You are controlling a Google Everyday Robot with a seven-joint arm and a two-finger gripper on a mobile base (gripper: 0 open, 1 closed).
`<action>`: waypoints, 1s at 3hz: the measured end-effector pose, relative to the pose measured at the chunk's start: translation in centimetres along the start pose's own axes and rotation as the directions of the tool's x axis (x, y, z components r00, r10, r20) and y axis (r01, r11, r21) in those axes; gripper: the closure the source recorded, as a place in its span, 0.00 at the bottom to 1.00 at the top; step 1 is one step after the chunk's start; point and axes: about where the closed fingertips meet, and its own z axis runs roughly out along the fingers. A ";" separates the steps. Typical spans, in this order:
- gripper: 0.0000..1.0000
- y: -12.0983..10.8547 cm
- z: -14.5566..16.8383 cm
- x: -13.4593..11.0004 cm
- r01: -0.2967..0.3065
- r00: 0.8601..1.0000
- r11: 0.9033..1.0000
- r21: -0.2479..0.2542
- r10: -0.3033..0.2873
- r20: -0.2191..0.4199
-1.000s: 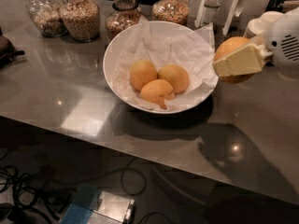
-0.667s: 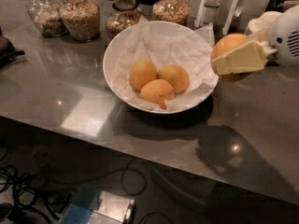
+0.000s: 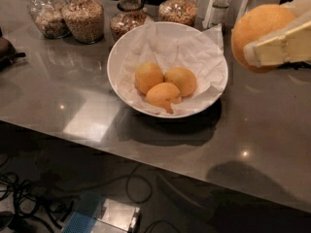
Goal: Pick orange from white bowl
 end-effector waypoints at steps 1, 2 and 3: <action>1.00 5.1 -1.8 -4.6 0.235 0.966 0.951 -0.202 -0.205 0.159; 1.00 10.2 -3.3 -6.1 0.408 0.905 0.877 -0.253 -0.351 0.240; 1.00 12.1 -1.4 -5.3 0.405 0.903 0.879 -0.253 -0.341 0.261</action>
Offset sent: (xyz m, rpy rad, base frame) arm -0.1304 0.0737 0.0485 0.0609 -0.3208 0.5827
